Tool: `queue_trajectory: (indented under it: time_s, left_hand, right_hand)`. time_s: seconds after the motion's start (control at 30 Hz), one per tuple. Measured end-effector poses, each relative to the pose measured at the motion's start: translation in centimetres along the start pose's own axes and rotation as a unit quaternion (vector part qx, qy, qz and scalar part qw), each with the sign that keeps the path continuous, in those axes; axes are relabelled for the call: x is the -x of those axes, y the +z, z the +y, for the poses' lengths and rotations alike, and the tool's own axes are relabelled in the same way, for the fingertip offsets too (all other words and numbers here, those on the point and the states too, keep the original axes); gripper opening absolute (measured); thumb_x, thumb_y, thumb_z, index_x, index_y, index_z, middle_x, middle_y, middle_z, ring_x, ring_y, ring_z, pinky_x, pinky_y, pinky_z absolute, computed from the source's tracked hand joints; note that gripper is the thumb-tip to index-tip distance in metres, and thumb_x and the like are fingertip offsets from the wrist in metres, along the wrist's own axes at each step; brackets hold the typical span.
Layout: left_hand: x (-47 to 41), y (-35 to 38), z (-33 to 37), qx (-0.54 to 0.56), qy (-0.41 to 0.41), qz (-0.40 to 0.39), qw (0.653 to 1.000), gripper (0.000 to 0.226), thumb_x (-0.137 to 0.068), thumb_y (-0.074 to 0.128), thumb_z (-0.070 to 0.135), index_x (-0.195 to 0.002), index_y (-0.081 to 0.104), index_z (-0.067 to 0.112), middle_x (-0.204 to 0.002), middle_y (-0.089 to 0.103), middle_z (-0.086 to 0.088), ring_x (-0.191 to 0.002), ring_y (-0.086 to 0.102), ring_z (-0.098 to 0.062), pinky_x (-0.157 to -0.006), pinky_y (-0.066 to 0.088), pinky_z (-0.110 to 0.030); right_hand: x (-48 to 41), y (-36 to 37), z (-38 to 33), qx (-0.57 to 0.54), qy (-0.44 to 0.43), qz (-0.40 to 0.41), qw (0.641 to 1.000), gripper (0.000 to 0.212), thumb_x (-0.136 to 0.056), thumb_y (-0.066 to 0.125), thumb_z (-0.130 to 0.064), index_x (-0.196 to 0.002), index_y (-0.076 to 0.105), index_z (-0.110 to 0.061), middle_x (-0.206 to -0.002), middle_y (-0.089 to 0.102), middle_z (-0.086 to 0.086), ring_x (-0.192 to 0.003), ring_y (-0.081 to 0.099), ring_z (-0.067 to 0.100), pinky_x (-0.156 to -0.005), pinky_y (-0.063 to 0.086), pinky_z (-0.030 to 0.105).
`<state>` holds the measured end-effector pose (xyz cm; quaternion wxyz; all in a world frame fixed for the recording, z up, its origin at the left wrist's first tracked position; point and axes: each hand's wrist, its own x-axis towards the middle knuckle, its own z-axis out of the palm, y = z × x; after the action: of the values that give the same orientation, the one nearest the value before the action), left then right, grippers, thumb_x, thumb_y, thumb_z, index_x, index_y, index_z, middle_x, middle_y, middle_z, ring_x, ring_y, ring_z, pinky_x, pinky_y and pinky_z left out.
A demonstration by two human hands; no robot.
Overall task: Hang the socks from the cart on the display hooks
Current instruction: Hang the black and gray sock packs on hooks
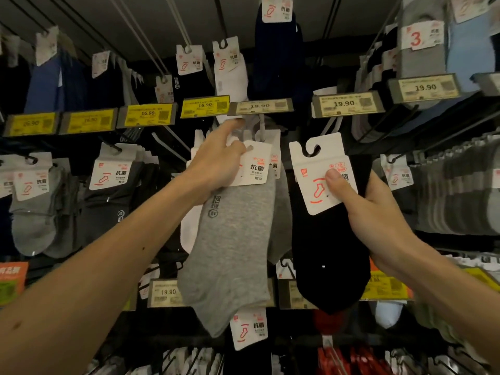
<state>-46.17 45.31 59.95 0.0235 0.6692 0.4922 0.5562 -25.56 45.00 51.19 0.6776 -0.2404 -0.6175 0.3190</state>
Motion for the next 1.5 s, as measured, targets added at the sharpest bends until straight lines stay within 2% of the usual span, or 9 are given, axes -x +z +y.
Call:
queue_trajectory:
  time_s: [0.27,0.37,0.47,0.63,0.8,1.0,1.13,1.3,1.5]
  left_hand:
    - [-1.4,1.4,-0.4,0.066,0.084,0.042,0.993,0.038,-0.104,0.046,0.019,-0.135,0.040,0.040,-0.100,0.068,-0.013,-0.057,0.066,-0.008,-0.048,0.048,-0.022]
    - [-2.6,2.2,-0.9,0.070,0.109,0.068,0.989,0.038,-0.101,0.052,0.031,-0.133,0.038,0.047,-0.106,0.069,-0.005,-0.094,0.070,-0.021,-0.070,0.060,-0.038]
    - [-3.0,2.7,-0.8,0.042,0.126,0.092,0.987,0.042,-0.096,0.057,0.041,-0.131,0.038,0.054,-0.128,0.054,0.017,-0.131,0.046,-0.025,-0.098,0.049,-0.052]
    - [-3.6,3.1,-0.9,-0.001,0.188,0.142,0.972,0.030,-0.095,0.063,0.032,-0.121,0.050,0.041,-0.100,0.052,0.041,-0.105,0.055,-0.005,-0.095,0.049,-0.053]
    - [-3.8,3.3,-1.2,-0.032,0.201,0.150,0.968,0.031,-0.093,0.063,0.035,-0.120,0.048,0.042,-0.101,0.057,0.023,-0.108,0.058,-0.020,-0.088,0.052,-0.055]
    - [-3.7,3.8,-1.1,-0.073,0.221,0.164,0.959,0.039,-0.093,0.066,0.031,-0.126,0.047,0.031,-0.106,0.064,0.003,-0.100,0.062,-0.025,-0.085,0.050,-0.048]
    - [-3.3,4.3,-1.1,-0.103,0.230,0.202,0.947,0.041,-0.091,0.069,0.029,-0.129,0.054,0.023,-0.116,0.055,-0.003,-0.103,0.045,-0.009,-0.087,0.031,-0.025]
    - [-3.2,4.5,-1.2,-0.112,0.234,0.214,0.942,0.035,-0.093,0.068,0.028,-0.124,0.055,0.019,-0.112,0.054,-0.004,-0.099,0.044,-0.010,-0.086,0.032,-0.030]
    - [-3.3,4.7,-1.3,-0.139,0.238,0.238,0.931,0.028,-0.094,0.066,0.030,-0.117,0.065,0.014,-0.111,0.055,-0.006,-0.096,0.042,-0.008,-0.076,0.024,-0.018]
  right_hand:
    - [-0.5,-0.6,0.1,-0.015,-0.005,-0.011,1.000,0.020,-0.092,0.061,-0.034,-0.111,0.061,-0.027,-0.095,0.077,-0.011,-0.089,0.074,0.007,-0.076,0.055,0.030]
    - [-0.9,-0.7,0.2,-0.006,-0.011,-0.014,1.000,0.021,-0.092,0.061,-0.035,-0.112,0.062,-0.028,-0.096,0.077,-0.010,-0.089,0.074,0.008,-0.080,0.056,0.034]
    - [-1.2,-0.9,0.4,-0.005,-0.013,-0.016,1.000,0.023,-0.093,0.061,-0.035,-0.115,0.061,-0.027,-0.094,0.078,-0.010,-0.088,0.074,0.008,-0.078,0.056,0.032]
    - [-1.5,-1.5,0.7,-0.011,-0.008,-0.026,1.000,0.025,-0.093,0.061,-0.035,-0.116,0.059,-0.025,-0.092,0.078,-0.010,-0.086,0.075,0.008,-0.075,0.056,0.030]
    - [-1.8,-1.9,0.8,-0.011,-0.011,-0.037,0.999,0.019,-0.094,0.060,-0.033,-0.112,0.061,-0.026,-0.091,0.077,-0.013,-0.085,0.074,0.005,-0.064,0.057,0.019]
    - [-1.8,-2.2,1.0,-0.018,-0.014,-0.043,0.999,0.011,-0.096,0.059,-0.030,-0.106,0.062,-0.029,-0.094,0.077,-0.013,-0.087,0.074,0.004,-0.066,0.057,0.017]
    - [-1.7,-2.6,0.9,-0.028,-0.011,-0.047,0.998,0.011,-0.095,0.059,-0.030,-0.106,0.063,-0.028,-0.094,0.078,-0.010,-0.087,0.074,0.007,-0.065,0.057,0.019]
    - [-1.5,-3.0,0.7,-0.024,-0.007,-0.057,0.998,0.021,-0.091,0.060,-0.034,-0.111,0.061,-0.026,-0.093,0.078,-0.009,-0.085,0.075,0.009,-0.066,0.055,0.022]
    - [-1.7,-3.3,0.8,-0.017,-0.010,-0.062,0.998,0.018,-0.092,0.060,-0.032,-0.109,0.061,-0.026,-0.093,0.078,-0.009,-0.085,0.075,0.009,-0.065,0.056,0.021]
